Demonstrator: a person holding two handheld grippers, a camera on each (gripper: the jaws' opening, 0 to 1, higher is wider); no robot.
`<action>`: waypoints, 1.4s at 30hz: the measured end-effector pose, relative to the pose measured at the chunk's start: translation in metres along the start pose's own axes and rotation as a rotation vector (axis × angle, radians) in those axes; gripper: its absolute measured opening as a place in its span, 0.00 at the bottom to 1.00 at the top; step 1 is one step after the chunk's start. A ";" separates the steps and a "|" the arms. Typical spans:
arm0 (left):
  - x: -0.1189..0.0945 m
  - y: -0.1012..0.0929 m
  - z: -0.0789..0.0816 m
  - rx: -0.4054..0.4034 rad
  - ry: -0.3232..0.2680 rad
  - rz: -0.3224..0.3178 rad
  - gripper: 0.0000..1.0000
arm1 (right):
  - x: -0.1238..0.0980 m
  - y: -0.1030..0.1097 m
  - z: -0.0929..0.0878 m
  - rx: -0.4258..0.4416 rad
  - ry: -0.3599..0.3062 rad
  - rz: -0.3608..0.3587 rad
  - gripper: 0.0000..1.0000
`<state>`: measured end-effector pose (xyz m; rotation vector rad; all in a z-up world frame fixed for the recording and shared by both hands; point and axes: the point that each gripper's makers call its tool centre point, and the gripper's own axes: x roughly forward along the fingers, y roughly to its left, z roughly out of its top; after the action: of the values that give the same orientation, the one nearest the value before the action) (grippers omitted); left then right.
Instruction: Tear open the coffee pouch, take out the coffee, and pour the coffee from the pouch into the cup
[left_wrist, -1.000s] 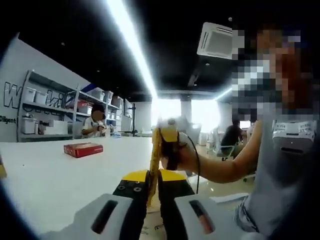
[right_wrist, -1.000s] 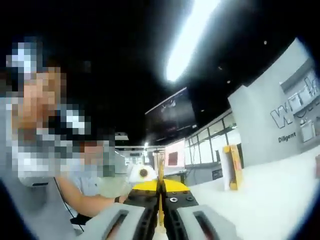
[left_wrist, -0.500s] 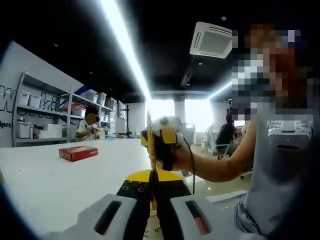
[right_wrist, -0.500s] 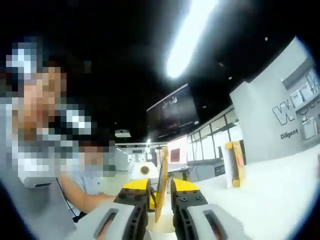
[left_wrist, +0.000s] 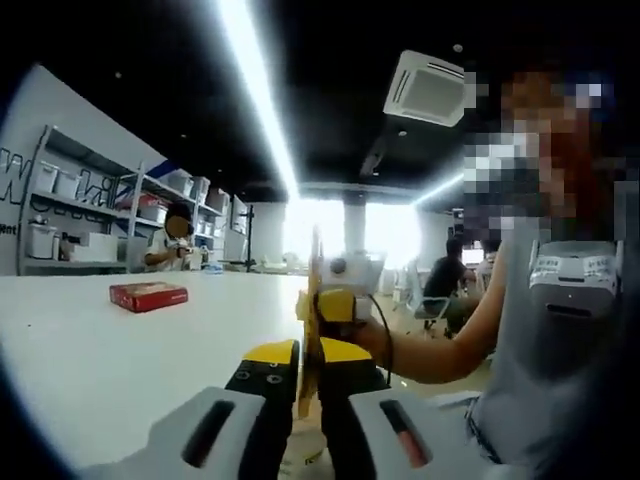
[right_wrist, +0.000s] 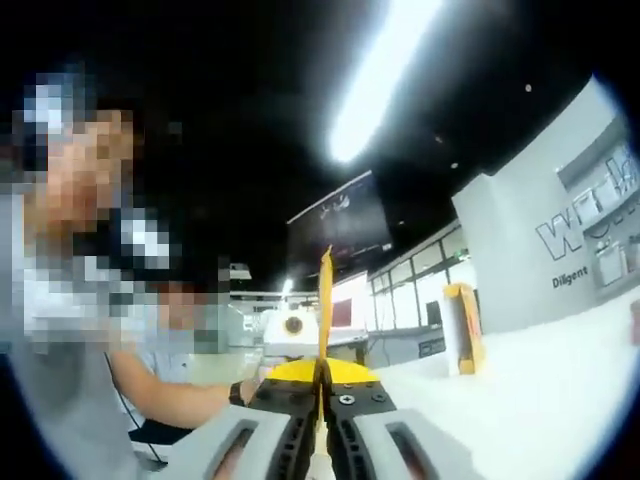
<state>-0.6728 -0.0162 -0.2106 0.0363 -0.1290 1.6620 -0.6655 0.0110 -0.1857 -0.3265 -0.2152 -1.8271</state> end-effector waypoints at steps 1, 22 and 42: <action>-0.001 -0.001 0.000 -0.003 -0.001 -0.003 0.14 | -0.002 0.001 0.000 0.003 -0.004 0.000 0.02; 0.011 0.000 0.003 0.087 -0.025 0.030 0.04 | -0.008 -0.013 0.004 0.027 -0.072 -0.031 0.17; -0.001 0.036 0.006 -0.255 -0.139 0.214 0.04 | -0.018 -0.019 -0.004 0.031 -0.076 -0.075 0.23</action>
<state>-0.7084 -0.0207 -0.2066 -0.0569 -0.4625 1.8437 -0.6796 0.0317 -0.1950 -0.3708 -0.3127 -1.8853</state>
